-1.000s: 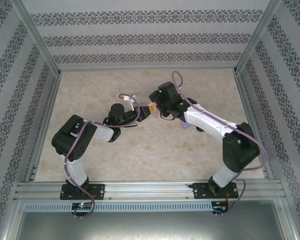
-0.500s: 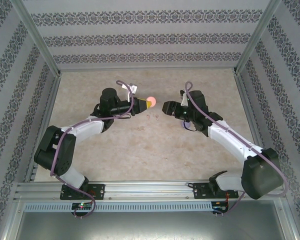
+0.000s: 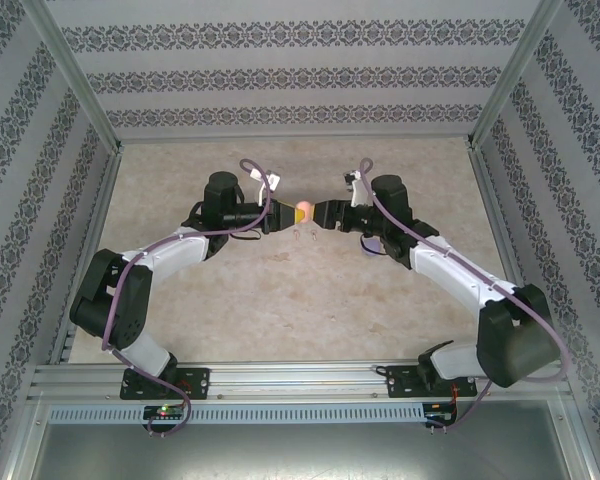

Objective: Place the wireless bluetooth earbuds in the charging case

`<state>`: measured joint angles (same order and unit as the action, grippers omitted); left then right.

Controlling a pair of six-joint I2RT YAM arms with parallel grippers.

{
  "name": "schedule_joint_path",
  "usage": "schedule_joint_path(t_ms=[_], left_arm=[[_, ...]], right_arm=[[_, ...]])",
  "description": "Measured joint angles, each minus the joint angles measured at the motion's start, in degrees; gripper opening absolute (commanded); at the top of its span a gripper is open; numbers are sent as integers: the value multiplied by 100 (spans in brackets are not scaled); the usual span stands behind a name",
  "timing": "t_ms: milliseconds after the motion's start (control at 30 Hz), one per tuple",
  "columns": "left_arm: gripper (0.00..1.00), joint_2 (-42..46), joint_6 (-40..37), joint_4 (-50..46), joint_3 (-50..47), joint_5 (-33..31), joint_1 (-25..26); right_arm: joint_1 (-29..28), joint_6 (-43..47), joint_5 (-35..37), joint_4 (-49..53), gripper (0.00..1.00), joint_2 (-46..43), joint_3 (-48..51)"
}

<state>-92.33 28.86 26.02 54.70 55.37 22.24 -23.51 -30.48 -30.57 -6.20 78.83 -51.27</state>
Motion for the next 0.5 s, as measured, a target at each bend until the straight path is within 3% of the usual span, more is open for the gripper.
schedule_joint_path(t_ms=[500], left_arm=[[0,26,7,-149,109,11,-87]], right_arm=[[229,-262,105,-522,54,612,26]])
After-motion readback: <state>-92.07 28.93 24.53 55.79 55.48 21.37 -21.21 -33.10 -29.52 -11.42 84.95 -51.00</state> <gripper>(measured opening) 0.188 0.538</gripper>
